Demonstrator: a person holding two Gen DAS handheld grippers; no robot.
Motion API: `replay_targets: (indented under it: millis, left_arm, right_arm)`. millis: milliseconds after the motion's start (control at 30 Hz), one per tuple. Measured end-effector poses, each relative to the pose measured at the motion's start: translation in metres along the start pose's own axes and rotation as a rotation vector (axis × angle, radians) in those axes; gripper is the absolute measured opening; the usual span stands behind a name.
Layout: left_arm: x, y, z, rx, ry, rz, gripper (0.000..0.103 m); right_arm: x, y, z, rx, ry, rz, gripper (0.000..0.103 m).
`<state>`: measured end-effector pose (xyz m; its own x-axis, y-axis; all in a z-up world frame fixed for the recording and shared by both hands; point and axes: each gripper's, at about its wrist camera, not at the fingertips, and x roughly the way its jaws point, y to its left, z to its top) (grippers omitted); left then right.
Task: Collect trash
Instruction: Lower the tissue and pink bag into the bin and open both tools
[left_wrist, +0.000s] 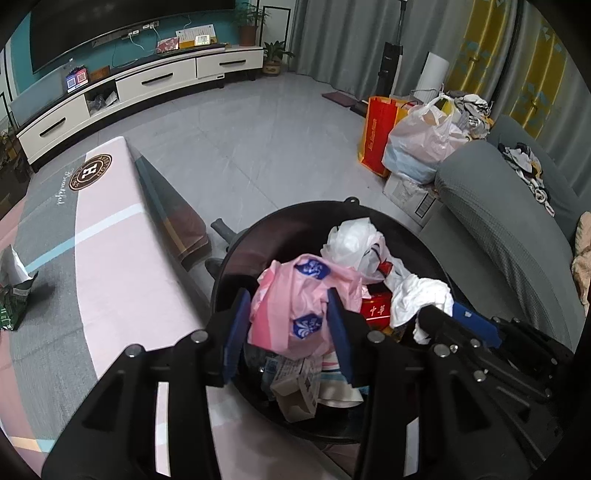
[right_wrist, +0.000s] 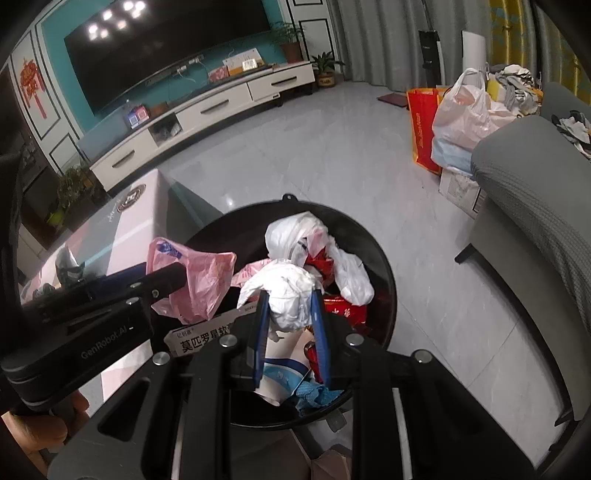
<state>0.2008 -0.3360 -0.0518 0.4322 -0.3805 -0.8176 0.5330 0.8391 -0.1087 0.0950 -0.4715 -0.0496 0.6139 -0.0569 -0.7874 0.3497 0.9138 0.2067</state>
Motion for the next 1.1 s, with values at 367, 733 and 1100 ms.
replay_targets:
  millis: [367, 733, 1100]
  left_arm:
    - [0.010, 0.000, -0.001, 0.008, 0.024, 0.015, 0.047]
    - [0.014, 0.002, -0.002, 0.012, 0.039, 0.023, 0.048]
    - [0.017, -0.003, -0.003, 0.043, 0.051, 0.046, 0.048]
  right_arm:
    - [0.008, 0.004, -0.004, -0.010, 0.029, -0.013, 0.023]
    - [0.011, 0.006, -0.004, -0.017, 0.043, -0.015, 0.024]
    - [0.014, 0.005, -0.005, -0.012, 0.057, -0.015, 0.025]
